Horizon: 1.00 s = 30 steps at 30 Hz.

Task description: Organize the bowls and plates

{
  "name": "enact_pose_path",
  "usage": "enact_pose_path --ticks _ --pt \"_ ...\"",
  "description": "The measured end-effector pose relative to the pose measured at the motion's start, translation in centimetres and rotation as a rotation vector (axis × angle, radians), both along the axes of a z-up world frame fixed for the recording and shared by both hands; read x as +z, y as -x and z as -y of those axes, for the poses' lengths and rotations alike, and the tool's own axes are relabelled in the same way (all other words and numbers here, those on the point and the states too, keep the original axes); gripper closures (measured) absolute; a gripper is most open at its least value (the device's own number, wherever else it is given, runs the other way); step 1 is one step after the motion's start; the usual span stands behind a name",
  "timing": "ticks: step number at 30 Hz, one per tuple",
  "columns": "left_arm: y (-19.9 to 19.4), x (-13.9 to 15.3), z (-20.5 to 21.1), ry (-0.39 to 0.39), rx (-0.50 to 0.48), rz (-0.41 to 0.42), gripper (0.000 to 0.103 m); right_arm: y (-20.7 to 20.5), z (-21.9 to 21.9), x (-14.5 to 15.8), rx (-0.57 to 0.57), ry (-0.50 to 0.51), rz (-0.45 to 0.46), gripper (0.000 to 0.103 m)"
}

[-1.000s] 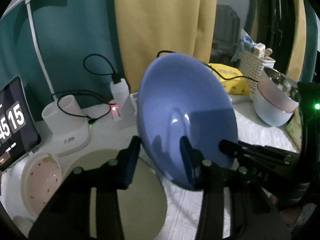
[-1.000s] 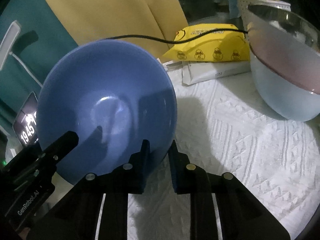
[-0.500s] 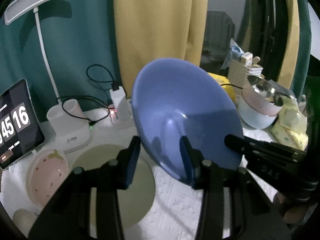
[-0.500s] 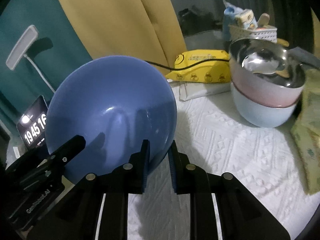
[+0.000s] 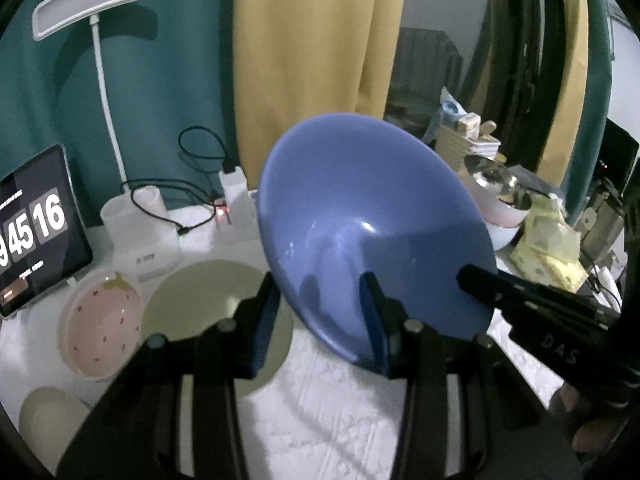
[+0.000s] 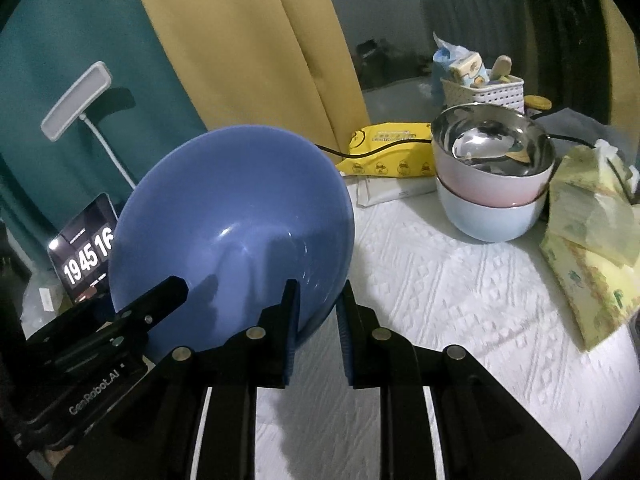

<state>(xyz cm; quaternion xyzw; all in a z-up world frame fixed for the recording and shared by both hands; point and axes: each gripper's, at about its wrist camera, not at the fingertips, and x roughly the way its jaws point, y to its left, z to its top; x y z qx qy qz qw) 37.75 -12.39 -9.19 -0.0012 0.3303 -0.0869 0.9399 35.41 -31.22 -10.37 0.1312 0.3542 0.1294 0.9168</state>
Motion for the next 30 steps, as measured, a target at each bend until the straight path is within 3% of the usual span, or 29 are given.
enact_pose_path --ticks 12,30 --pt "3.9 0.5 -0.7 0.026 -0.012 -0.010 0.061 4.9 -0.3 1.8 0.000 0.015 0.035 0.083" --pt "9.0 -1.7 -1.4 0.057 -0.038 -0.077 0.061 10.4 -1.3 0.9 0.006 0.048 -0.002 0.083"
